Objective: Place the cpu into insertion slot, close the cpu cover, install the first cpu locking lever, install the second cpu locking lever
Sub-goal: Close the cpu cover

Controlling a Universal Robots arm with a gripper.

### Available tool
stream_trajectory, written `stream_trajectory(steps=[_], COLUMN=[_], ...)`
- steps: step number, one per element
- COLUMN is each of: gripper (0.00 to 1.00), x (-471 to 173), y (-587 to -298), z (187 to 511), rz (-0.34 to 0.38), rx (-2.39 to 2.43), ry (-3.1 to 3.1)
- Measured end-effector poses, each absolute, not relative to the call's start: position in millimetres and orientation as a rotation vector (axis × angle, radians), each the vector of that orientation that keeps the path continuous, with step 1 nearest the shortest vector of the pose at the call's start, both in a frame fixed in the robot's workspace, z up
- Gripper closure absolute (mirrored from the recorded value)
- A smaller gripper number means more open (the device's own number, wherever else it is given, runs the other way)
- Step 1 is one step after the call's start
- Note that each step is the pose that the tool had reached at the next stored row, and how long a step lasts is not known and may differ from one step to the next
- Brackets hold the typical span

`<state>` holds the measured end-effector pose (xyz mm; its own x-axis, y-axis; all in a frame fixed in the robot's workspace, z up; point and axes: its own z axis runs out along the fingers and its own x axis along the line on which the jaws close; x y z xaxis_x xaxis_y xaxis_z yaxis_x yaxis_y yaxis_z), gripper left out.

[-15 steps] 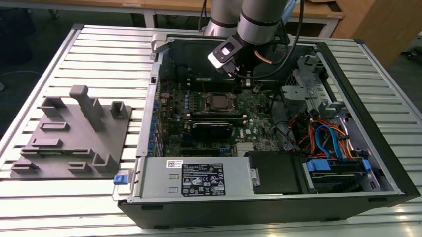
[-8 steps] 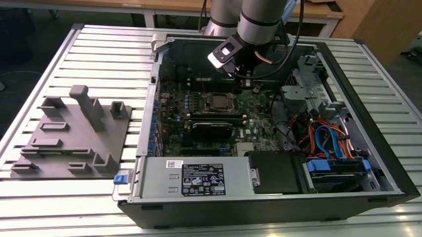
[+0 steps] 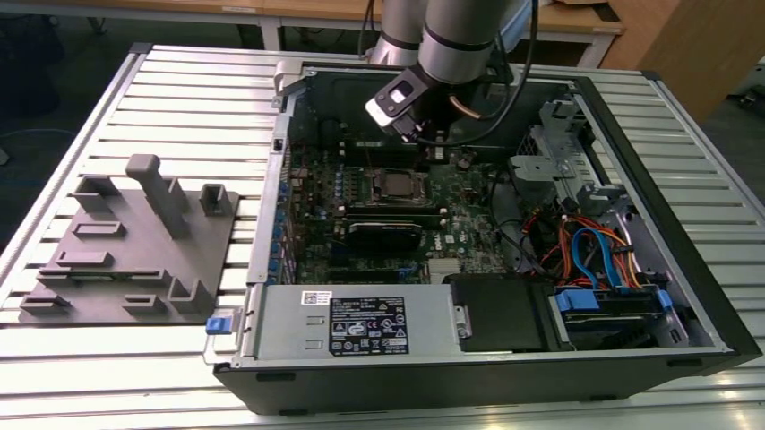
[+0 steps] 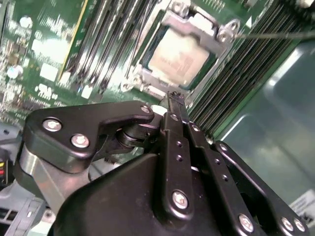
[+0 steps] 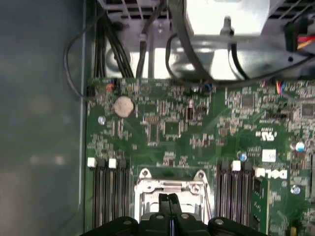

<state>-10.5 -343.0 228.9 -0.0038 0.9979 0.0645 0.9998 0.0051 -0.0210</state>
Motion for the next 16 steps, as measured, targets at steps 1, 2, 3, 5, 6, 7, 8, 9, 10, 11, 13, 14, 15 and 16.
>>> stream_trajectory(steps=[1, 2, 3, 5, 6, 7, 8, 9, 10, 11, 13, 14, 15, 16], gripper=[0.89, 0.89, 0.89, 0.89, 0.89, 0.89, 0.89, 0.89, 0.89, 0.89, 0.89, 0.89, 0.89, 0.89], x=[-13.6, -17.0, -20.7, -28.6, -32.1, -35.7, -39.3, -42.5, -45.5, -48.6, -54.0, -56.3, -58.0, -59.2], y=[-343.0, -342.9, -342.8, -342.6, -342.5, -342.5, -342.5, -342.5, -342.5, -342.5, -342.4, -342.4, -342.5, -342.5], z=[227.7, 226.5, 225.4, 223.3, 222.3, 221.2, 219.9, 218.5, 217.1, 215.5, 212.7, 211.5, 210.4, 209.1], rz=[-0.047, -0.047, -0.047, -0.047, -0.047, -0.047, -0.047, -0.047, -0.047, -0.047, -0.047, -0.048, -0.049, -0.05], rx=[-2.172, -2.171, -2.17, -2.169, -2.169, -2.168, -2.167, -2.166, -2.165, -2.163, -2.16, -2.159, -2.158, -2.157], ry=[-2.184, -2.185, -2.186, -2.187, -2.188, -2.188, -2.189, -2.19, -2.192, -2.193, -2.195, -2.196, -2.196, -2.196])
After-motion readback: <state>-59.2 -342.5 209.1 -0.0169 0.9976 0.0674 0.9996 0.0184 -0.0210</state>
